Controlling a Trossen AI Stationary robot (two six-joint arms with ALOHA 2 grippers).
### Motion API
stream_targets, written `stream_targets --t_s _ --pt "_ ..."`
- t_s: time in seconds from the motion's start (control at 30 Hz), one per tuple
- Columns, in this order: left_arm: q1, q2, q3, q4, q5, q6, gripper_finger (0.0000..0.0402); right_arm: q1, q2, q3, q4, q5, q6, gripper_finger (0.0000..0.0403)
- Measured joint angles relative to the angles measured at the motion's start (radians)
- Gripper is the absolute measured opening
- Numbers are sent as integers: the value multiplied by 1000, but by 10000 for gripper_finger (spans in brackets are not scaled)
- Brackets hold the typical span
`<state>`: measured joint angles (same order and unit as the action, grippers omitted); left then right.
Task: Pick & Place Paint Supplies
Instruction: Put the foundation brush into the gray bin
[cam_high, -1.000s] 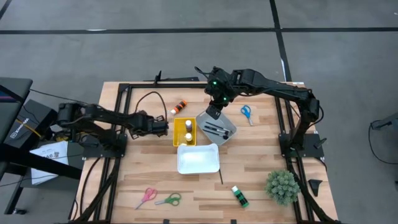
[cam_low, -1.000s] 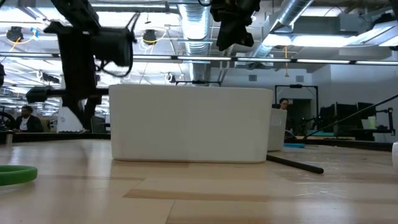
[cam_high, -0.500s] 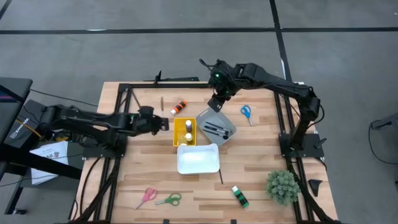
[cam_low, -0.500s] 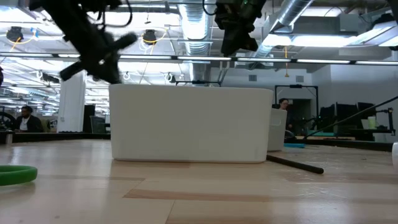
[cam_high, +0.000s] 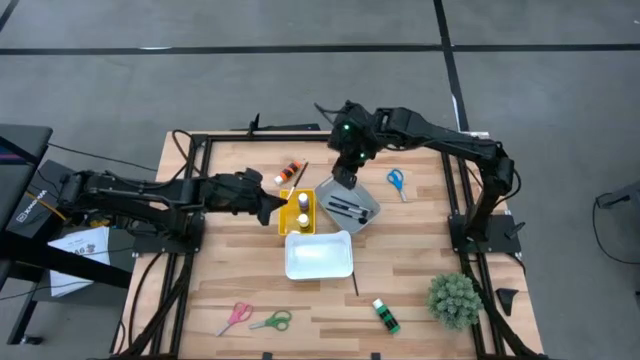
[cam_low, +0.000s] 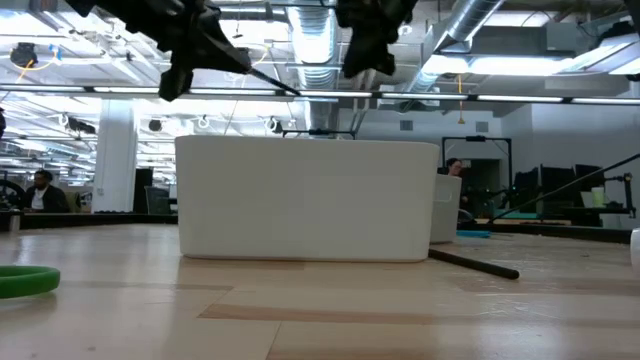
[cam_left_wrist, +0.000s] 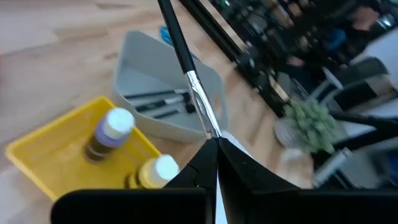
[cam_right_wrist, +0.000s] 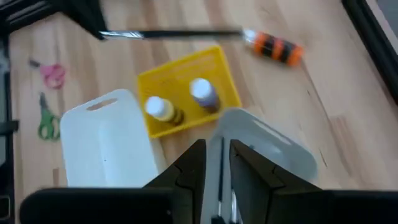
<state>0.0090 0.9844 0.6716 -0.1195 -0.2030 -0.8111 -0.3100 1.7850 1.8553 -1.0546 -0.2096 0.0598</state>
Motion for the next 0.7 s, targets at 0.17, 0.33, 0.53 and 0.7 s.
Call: stream_targets --t_s 0.17,0.33,0.53,0.7 --pt "32 0 0 29 131 -4 0 76 -33 10 38 2 -140 68" --pt "65 0 0 91 222 8 0 148 -85 11 153 10 -239 68" --pt "88 0 0 165 314 22 0 165 -94 26 231 32 -243 68" --pt "88 0 0 244 438 22 0 167 -60 57 217 26 -245 81"
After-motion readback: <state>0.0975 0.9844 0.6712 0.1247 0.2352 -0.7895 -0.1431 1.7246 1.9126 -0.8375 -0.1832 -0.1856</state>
